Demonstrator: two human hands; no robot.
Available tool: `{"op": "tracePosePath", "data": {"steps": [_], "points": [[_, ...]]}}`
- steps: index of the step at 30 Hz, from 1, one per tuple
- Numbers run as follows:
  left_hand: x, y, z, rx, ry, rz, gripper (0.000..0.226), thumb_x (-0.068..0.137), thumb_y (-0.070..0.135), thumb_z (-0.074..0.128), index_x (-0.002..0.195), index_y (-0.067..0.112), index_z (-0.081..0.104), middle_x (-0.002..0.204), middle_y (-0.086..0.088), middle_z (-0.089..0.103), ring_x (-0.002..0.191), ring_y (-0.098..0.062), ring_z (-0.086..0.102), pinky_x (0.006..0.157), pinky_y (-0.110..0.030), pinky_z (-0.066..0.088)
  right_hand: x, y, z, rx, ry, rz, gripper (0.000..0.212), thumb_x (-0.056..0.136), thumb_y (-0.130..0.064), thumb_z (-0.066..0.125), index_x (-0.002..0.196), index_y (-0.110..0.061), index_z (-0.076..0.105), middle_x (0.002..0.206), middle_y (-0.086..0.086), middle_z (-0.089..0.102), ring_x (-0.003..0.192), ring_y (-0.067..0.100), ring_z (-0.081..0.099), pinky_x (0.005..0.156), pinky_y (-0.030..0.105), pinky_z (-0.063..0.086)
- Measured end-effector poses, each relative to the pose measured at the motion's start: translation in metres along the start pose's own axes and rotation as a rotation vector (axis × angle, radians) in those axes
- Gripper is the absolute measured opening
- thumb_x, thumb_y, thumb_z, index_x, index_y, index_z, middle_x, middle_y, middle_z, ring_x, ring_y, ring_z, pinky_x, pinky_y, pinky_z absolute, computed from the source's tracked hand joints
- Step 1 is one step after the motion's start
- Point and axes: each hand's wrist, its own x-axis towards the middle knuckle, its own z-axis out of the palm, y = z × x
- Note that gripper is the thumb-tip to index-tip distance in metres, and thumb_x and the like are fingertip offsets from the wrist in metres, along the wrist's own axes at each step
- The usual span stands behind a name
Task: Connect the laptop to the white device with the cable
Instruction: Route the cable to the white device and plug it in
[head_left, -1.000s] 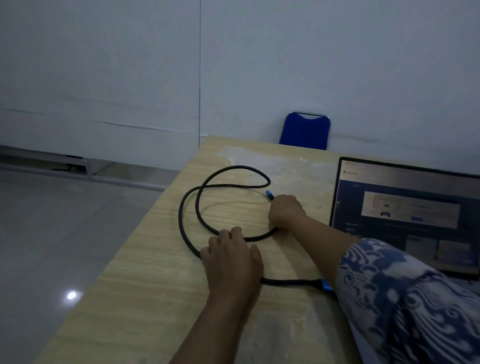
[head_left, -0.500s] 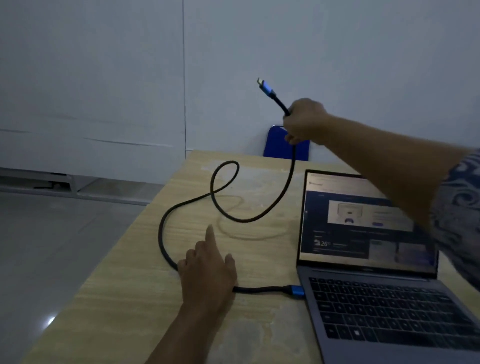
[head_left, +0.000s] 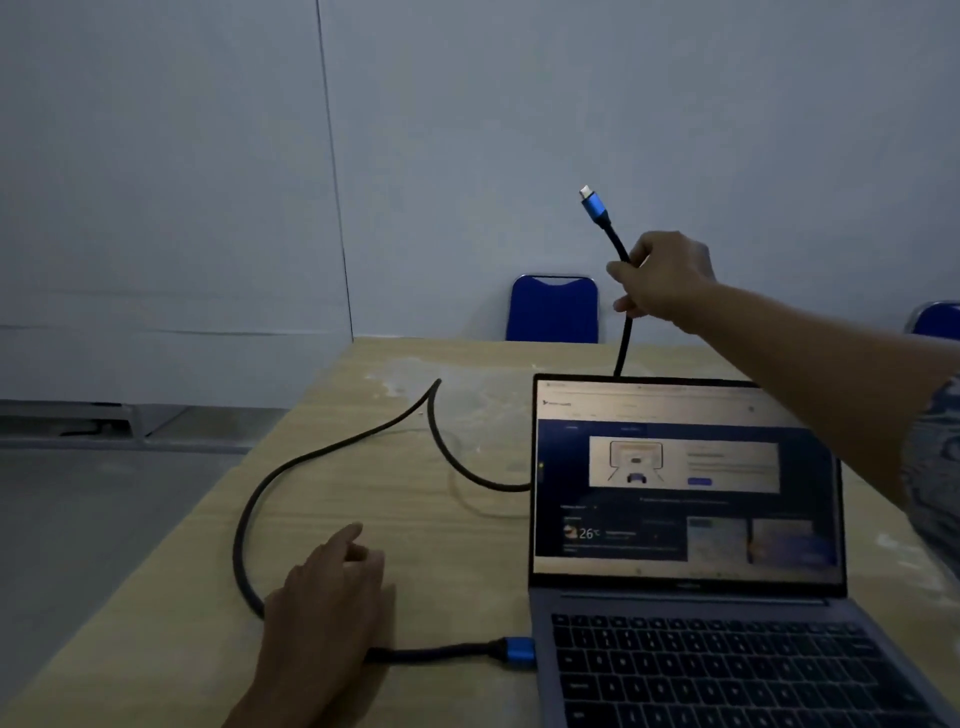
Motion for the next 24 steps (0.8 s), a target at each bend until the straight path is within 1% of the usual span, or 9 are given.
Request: {"op": "tracePosePath", "data": {"steps": [3, 6, 8, 10, 14, 16, 19, 21, 24], "points": [[0.02, 0.037, -0.005, -0.298, -0.087, -0.053, 0.028, 0.099, 0.042, 0.045, 0.117, 0.027, 0.061, 0.121, 0.002, 0.066, 0.097, -0.017, 0.063, 0.086, -0.038, 0.049, 0.007, 0.016, -0.01, 0.106, 0.043, 0.015, 0.016, 0.091, -0.026, 0.071, 0.084, -0.019, 0.058, 0.081, 0.008, 0.07, 0.052, 0.009, 0.072, 0.043, 0.017, 0.053], [0.071, 0.093, -0.005, -0.558, -0.426, -0.271, 0.035, 0.101, 0.047, 0.04, 0.119, 0.017, 0.045, 0.122, -0.01, 0.061, 0.088, -0.024, 0.068, 0.065, -0.032, 0.047, 0.007, 0.023, -0.021, 0.178, 0.081, 0.005, 0.015, 0.091, -0.026, 0.071, 0.084, -0.02, 0.059, 0.081, 0.007, 0.07, 0.053, 0.009, 0.072, 0.049, 0.022, 0.058], [0.104, 0.125, -0.004, -0.632, -0.561, -0.357, 0.047, 0.1, 0.048, 0.043, 0.121, 0.006, 0.038, 0.123, -0.021, 0.062, 0.082, -0.029, 0.07, 0.059, -0.031, 0.047, 0.006, 0.029, -0.03, 0.212, 0.101, 0.002, 0.016, 0.092, -0.028, 0.07, 0.083, -0.021, 0.058, 0.081, 0.007, 0.07, 0.053, 0.008, 0.072, 0.054, 0.026, 0.061], [0.125, 0.148, 0.002, -0.618, -0.587, -0.384, 0.055, 0.1, 0.042, 0.046, 0.124, -0.007, 0.043, 0.116, -0.025, 0.067, 0.076, -0.03, 0.073, 0.057, -0.033, 0.052, 0.005, 0.035, -0.038, 0.233, 0.105, -0.015, 0.017, 0.093, -0.029, 0.069, 0.083, -0.022, 0.058, 0.082, 0.006, 0.071, 0.055, 0.007, 0.072, 0.055, 0.025, 0.061], [0.15, 0.192, 0.01, -0.739, -0.539, -0.371, 0.031, 0.103, 0.012, 0.041, 0.125, -0.01, 0.043, 0.096, -0.029, 0.067, 0.055, -0.025, 0.073, 0.043, -0.028, 0.056, 0.005, 0.053, -0.065, 0.302, 0.131, -0.071, 0.017, 0.093, -0.03, 0.068, 0.088, -0.018, 0.058, 0.086, 0.006, 0.072, 0.062, 0.007, 0.074, 0.065, 0.031, 0.063], [0.16, 0.218, 0.009, -0.706, -0.519, -0.313, 0.031, 0.103, 0.005, 0.039, 0.129, -0.012, 0.043, 0.082, -0.025, 0.07, 0.058, -0.022, 0.073, 0.047, -0.027, 0.059, 0.005, 0.066, -0.082, 0.327, 0.14, -0.099, 0.017, 0.094, -0.029, 0.068, 0.092, -0.015, 0.058, 0.09, 0.006, 0.072, 0.067, 0.008, 0.075, 0.071, 0.032, 0.063], [0.171, 0.267, 0.008, -0.709, -0.492, -0.209, 0.03, 0.102, 0.007, 0.042, 0.125, -0.011, 0.047, 0.099, -0.024, 0.067, 0.081, -0.023, 0.072, 0.06, -0.028, 0.062, 0.002, 0.091, -0.11, 0.353, 0.155, -0.142, 0.015, 0.094, -0.028, 0.068, 0.09, -0.018, 0.058, 0.092, 0.003, 0.07, 0.074, 0.011, 0.076, 0.079, 0.039, 0.062], [0.171, 0.304, 0.009, -0.74, -0.482, -0.124, 0.029, 0.101, 0.011, 0.045, 0.124, -0.008, 0.047, 0.108, -0.023, 0.062, 0.085, -0.022, 0.068, 0.065, -0.028, 0.061, -0.003, 0.11, -0.131, 0.339, 0.171, -0.17, 0.014, 0.094, -0.029, 0.068, 0.09, -0.019, 0.059, 0.093, 0.001, 0.07, 0.076, 0.01, 0.076, 0.082, 0.042, 0.061], [0.161, 0.363, 0.023, -0.767, -0.495, 0.001, 0.03, 0.1, 0.012, 0.048, 0.126, -0.003, 0.044, 0.116, -0.021, 0.055, 0.087, -0.021, 0.062, 0.082, -0.034, 0.057, -0.015, 0.14, -0.167, 0.266, 0.203, -0.192, 0.017, 0.093, -0.031, 0.068, 0.097, -0.016, 0.062, 0.098, -0.003, 0.07, 0.08, 0.009, 0.076, 0.085, 0.045, 0.06]]}}
